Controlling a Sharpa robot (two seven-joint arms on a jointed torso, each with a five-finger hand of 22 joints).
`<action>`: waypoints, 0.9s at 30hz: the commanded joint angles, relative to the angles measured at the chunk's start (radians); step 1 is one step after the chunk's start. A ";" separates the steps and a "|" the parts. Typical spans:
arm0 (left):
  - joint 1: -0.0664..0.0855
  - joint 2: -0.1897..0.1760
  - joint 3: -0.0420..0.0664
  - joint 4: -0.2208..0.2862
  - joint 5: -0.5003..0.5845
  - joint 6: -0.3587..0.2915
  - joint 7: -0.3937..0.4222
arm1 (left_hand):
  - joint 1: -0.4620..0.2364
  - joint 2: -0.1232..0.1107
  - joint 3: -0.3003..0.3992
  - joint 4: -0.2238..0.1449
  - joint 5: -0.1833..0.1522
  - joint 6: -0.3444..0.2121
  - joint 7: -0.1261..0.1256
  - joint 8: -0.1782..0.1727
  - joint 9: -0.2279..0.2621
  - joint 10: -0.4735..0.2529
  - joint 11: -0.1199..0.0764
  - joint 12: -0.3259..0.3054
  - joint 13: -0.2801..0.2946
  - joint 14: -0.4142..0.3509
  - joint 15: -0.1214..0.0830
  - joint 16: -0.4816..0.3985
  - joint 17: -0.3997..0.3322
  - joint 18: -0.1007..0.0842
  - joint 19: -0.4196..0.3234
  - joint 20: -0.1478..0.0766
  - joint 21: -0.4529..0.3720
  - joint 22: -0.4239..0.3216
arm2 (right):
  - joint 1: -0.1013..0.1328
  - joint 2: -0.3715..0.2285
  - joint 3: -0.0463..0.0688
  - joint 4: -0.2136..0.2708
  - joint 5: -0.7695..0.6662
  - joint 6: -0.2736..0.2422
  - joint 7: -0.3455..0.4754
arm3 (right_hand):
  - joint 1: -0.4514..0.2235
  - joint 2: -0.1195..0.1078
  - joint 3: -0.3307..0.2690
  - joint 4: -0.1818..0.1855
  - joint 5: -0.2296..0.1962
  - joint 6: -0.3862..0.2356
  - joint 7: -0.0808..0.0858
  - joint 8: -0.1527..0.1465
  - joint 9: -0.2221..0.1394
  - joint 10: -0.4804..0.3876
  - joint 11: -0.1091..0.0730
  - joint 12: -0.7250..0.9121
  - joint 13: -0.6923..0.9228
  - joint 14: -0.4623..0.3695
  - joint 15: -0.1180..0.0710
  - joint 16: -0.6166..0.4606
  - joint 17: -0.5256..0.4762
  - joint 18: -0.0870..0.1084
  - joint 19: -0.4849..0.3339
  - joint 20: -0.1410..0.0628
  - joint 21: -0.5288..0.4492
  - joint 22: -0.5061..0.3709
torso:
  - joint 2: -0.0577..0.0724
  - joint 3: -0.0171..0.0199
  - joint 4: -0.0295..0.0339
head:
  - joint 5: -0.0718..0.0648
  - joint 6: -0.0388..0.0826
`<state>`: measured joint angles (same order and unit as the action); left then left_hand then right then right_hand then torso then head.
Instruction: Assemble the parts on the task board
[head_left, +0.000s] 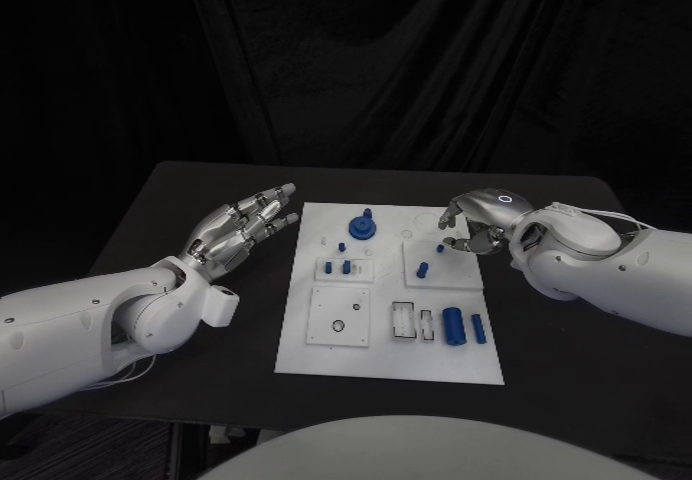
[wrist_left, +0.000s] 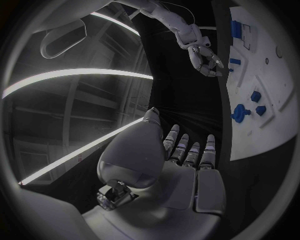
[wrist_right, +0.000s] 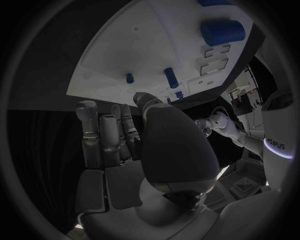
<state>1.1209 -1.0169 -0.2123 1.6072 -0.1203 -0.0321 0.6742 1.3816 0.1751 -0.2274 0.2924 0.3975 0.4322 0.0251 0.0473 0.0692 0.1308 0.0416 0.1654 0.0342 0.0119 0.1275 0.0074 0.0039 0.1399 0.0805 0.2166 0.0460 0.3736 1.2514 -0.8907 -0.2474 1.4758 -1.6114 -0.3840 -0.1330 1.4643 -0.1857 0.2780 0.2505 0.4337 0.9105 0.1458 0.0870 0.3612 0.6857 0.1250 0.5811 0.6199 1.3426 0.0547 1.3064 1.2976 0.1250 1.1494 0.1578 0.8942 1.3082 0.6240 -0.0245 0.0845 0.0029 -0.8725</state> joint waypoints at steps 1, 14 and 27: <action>-0.001 0.000 0.001 0.005 0.020 0.034 0.116 | 0.004 0.006 -0.006 0.000 0.006 -0.008 -0.001 -0.003 -0.003 0.000 0.005 -0.006 -0.001 -0.004 -0.006 -0.004 -0.001 0.019 -0.005 -0.010 -0.005 -0.004 | -0.006 0.003 0.001 -0.005 -0.037 0.017 -0.037 | -0.007 0.000 -0.009 -0.003 0.029 -0.003 0.001 -0.006 -0.004 0.004 0.009 -0.014 -0.025 -0.005 0.008 0.004 -0.009 0.014 0.004 0.009 -0.001 0.075 | 0.009 -0.0102 0.0054 | -0.007 0.000; -0.003 0.004 0.001 0.000 0.020 0.044 0.105 | 0.038 0.016 -0.010 -0.003 0.026 -0.018 -0.008 -0.004 -0.013 0.001 0.047 0.002 0.000 0.001 0.002 -0.002 0.001 0.005 -0.002 -0.014 -0.002 -0.010 | -0.027 0.018 0.001 -0.019 -0.023 0.035 -0.026 | -0.008 0.001 -0.003 -0.008 0.095 0.007 -0.006 -0.005 -0.012 0.047 0.006 -0.032 -0.077 -0.005 0.005 0.012 -0.024 0.013 0.019 0.008 0.007 0.079 | 0.013 -0.0157 0.0110 | -0.025 0.000; -0.007 0.017 0.001 -0.013 0.020 0.040 0.093 | 0.082 0.018 -0.010 -0.010 0.066 -0.018 -0.007 -0.003 -0.018 0.011 0.086 0.022 0.002 0.017 0.028 0.006 0.005 0.004 0.007 0.011 0.002 -0.012 | -0.050 0.027 0.001 -0.033 -0.015 0.010 -0.006 | -0.002 -0.003 0.011 -0.023 0.147 0.034 -0.011 0.010 -0.006 0.095 -0.009 -0.010 -0.093 -0.004 -0.008 0.015 -0.039 0.012 0.029 -0.004 0.011 0.082 | 0.013 -0.0134 0.0092 | -0.023 0.000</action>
<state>1.1161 -1.0012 -0.2123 1.5934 -0.1080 -0.0038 0.6767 1.4533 0.1962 -0.2345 0.2852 0.4592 0.4127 0.0125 0.0473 0.0519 0.1429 0.1183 0.1820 0.0353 0.0272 0.1487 0.0075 0.0079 0.1396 0.0888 0.2199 0.0460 0.3630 1.2043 -0.8631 -0.2472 1.4443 -1.6268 -0.3605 -0.1413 1.4644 -0.1857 0.2884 0.2301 0.5797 0.9393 0.1351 0.0939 0.3541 0.7774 0.1160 0.5673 0.5275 1.3375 0.0525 1.3171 1.2595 0.1250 1.1759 0.1554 0.9010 1.3082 0.6364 -0.0375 0.0924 -0.0192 -0.8725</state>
